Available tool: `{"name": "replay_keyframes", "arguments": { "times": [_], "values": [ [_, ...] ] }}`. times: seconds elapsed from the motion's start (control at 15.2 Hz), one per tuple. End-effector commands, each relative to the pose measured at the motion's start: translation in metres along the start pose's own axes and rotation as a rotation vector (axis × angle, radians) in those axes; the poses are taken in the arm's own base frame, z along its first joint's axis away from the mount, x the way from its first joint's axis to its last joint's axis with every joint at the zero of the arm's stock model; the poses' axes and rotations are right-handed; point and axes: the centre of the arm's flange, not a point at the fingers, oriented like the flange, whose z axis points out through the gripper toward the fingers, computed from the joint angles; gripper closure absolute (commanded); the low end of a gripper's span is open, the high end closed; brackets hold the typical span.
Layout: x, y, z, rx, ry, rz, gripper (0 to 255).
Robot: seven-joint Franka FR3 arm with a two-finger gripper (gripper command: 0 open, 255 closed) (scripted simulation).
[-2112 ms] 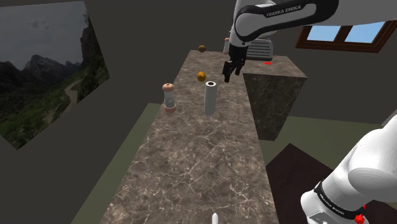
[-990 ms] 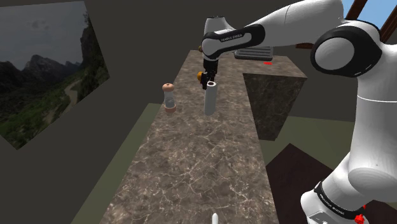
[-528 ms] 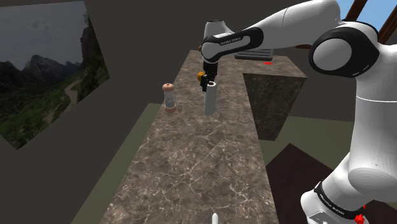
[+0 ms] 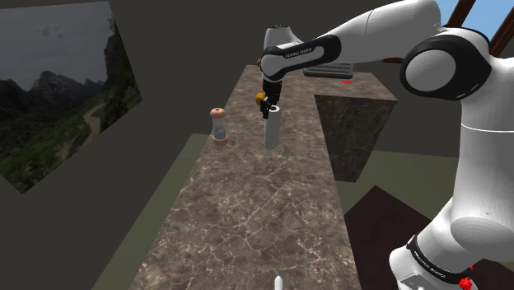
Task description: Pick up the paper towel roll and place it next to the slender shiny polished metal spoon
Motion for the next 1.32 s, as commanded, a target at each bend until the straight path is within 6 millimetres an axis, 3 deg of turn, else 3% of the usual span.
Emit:
{"name": "replay_keyframes", "arguments": {
  "times": [0.0,0.26,1.25],
  "values": [
    [0.0,0.001,0.001,-0.001,-0.001,0.001,255],
    [0.0,0.001,0.001,-0.001,-0.001,0.001,255],
    [0.004,0.006,-0.078,-0.001,-0.001,0.001,255]
  ]
}}
